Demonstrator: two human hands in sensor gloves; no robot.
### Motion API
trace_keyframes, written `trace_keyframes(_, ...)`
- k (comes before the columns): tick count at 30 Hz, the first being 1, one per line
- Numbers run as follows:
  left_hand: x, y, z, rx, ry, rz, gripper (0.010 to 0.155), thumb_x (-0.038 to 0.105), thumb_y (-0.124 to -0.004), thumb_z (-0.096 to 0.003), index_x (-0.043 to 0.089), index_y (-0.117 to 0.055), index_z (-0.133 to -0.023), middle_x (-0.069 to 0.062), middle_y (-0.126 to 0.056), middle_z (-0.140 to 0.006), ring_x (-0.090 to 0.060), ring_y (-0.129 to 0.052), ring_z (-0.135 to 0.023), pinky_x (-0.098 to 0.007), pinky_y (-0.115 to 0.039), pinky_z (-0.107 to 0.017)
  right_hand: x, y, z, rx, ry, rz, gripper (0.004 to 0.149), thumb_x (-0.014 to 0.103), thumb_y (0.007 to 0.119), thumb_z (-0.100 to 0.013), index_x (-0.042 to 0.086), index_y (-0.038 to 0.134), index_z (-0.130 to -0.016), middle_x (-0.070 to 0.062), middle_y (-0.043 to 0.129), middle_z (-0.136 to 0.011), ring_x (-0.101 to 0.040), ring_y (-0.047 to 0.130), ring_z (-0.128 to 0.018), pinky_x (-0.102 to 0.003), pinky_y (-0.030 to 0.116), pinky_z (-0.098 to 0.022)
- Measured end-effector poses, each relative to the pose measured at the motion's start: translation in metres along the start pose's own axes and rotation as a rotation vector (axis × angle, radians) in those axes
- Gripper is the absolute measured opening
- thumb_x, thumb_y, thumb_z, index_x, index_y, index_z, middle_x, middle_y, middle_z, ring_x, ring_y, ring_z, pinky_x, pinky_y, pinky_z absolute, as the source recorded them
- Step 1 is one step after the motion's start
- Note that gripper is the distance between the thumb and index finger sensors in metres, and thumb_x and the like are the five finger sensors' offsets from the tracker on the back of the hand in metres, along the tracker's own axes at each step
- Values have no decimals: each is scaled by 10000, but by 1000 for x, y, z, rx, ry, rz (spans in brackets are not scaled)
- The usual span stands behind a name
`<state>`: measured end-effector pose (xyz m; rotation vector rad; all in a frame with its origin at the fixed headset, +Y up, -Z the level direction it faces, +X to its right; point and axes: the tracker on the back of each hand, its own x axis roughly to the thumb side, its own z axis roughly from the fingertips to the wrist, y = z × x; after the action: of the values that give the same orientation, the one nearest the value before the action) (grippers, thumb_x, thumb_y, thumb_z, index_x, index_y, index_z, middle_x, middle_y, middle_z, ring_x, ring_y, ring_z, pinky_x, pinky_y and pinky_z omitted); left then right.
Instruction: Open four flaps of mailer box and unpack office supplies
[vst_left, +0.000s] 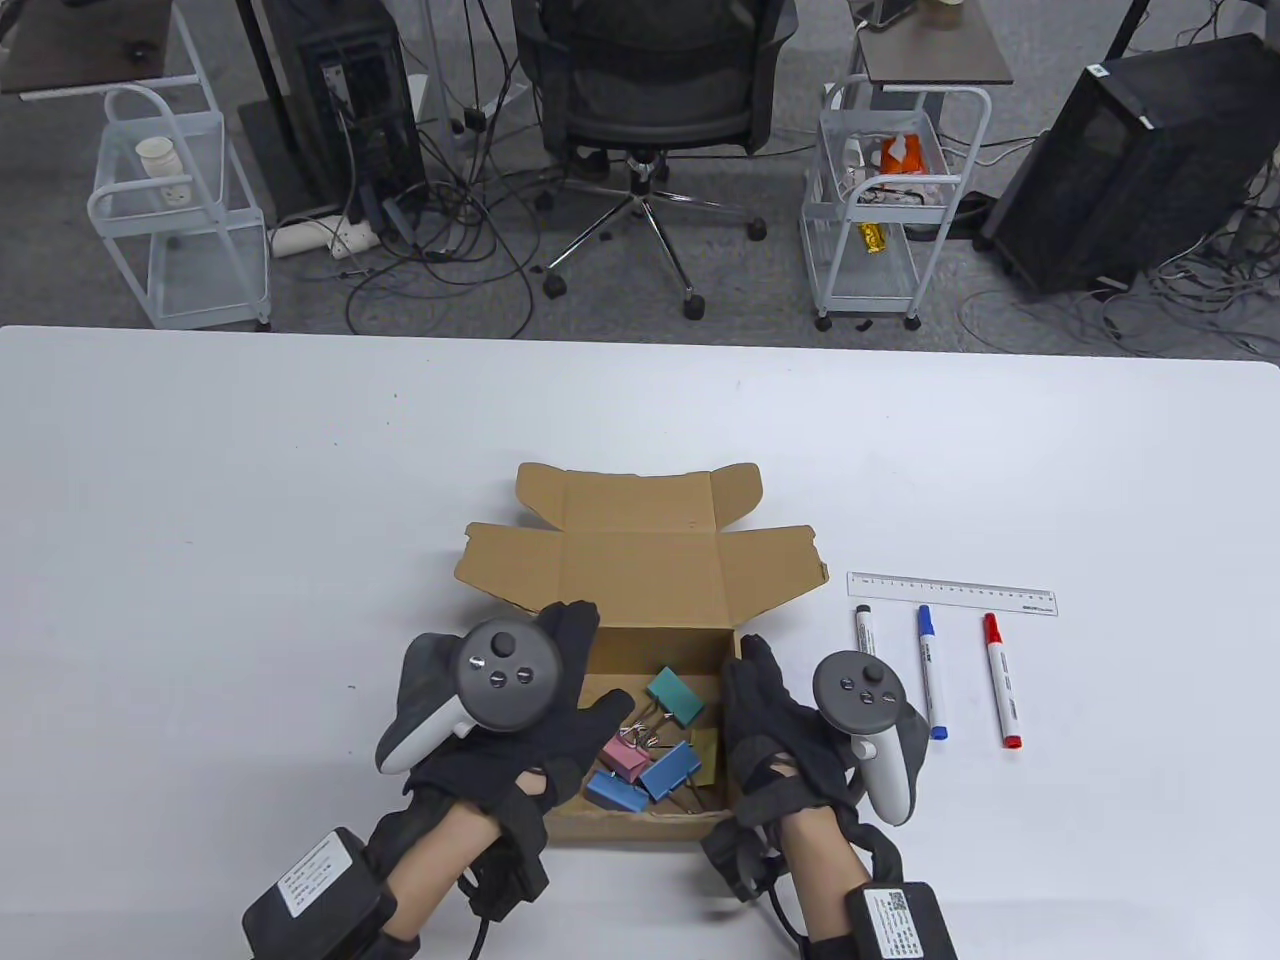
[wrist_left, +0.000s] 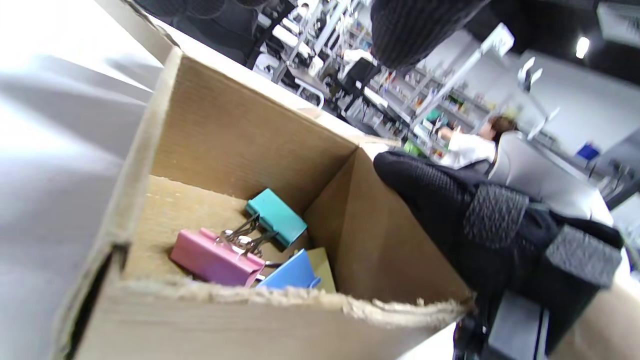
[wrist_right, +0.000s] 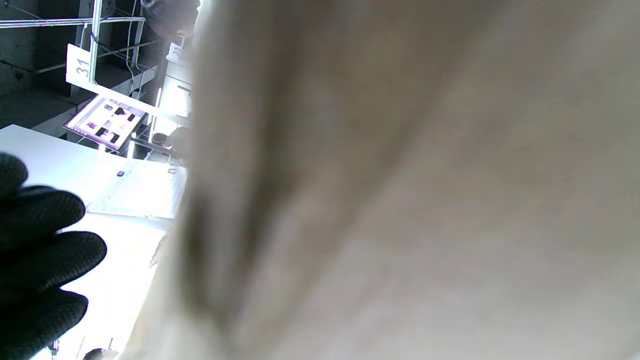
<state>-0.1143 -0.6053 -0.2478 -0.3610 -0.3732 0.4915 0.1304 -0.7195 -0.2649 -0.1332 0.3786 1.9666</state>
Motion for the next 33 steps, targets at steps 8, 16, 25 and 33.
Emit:
trace_keyframes(8,35,-4,-29,-159,67,-167,828,426,-762,-614,19,-283,-1153,-299,-344,-1211,-598,-488,-1086,-624,-586,-741,0,0,0,3,1,-2,647,391,388,-648,22,254,-1163,-409,417,-1186,-681,554,-974,-733,564,-683)
trace_keyframes(16,31,-38,-62,-296,145,-213,757,387,-790,-606,23,-401,-1144,-297,-482,-1186,-561,-667,-1047,-584,-701,-710,-1,-1,0,4,1,-4,648,396,387,-649,24,255,-1163,-411,419,-1185,-679,557,-974,-733,563,-684)
trace_keyframes(25,17,-64,-87,-410,251,-260,753,382,-789,-605,13,-411,-1142,-312,-506,-1175,-555,-724,-1023,-566,-747,-690,-1,-1,0,7,2,-6,650,402,390,-650,29,256,-1165,-412,419,-1184,-677,558,-974,-734,561,-685)
trace_keyframes(33,9,-75,-106,-477,340,-334,768,397,-789,-603,-14,-422,-1138,-318,-588,-1137,-516,-810,-970,-542,-779,-664,-1,-1,1,6,3,-7,649,404,392,-651,32,260,-1166,-412,424,-1183,-677,560,-973,-732,565,-684)
